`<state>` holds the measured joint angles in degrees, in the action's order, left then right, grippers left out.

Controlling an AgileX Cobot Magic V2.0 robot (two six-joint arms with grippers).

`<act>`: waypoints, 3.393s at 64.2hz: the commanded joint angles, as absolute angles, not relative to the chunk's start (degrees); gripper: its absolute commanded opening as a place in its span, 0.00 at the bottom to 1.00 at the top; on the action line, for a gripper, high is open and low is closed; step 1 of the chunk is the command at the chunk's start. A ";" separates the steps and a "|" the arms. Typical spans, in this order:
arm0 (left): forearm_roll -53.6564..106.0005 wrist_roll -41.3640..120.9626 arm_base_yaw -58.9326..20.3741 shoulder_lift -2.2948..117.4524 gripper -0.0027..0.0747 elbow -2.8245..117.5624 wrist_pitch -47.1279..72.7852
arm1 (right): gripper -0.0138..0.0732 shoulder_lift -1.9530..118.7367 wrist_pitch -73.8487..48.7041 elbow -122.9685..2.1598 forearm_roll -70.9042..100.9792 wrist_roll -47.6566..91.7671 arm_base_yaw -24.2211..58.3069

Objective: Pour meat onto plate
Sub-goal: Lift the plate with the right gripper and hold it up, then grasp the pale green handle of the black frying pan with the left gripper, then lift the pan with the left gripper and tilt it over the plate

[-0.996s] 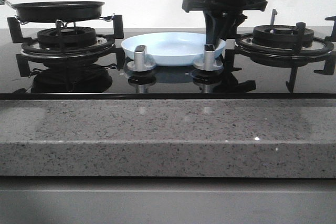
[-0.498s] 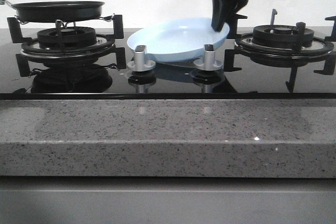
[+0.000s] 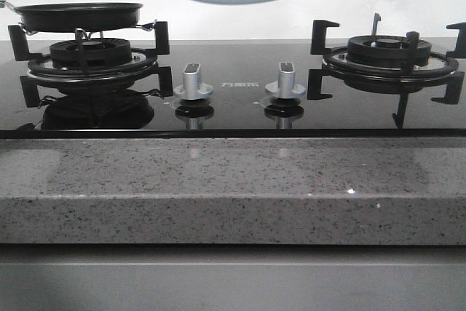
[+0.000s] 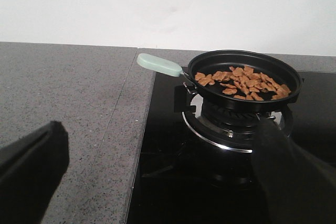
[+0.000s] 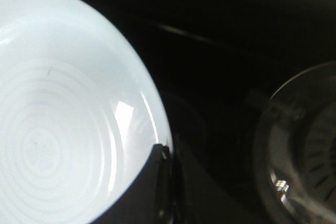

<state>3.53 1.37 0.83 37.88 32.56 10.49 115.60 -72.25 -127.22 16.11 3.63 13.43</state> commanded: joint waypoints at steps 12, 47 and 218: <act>3.57 1.28 0.87 37.96 0.93 34.72 5.55 | 0.08 99.23 -60.42 -103.03 18.58 6.19 16.87; 3.97 1.28 0.87 37.96 0.93 34.72 4.93 | 0.08 89.75 -47.84 -83.17 20.01 6.56 17.81; 81.39 21.74 14.73 99.66 0.01 79.62 38.61 | 0.08 89.75 -47.84 -83.17 20.01 6.56 17.81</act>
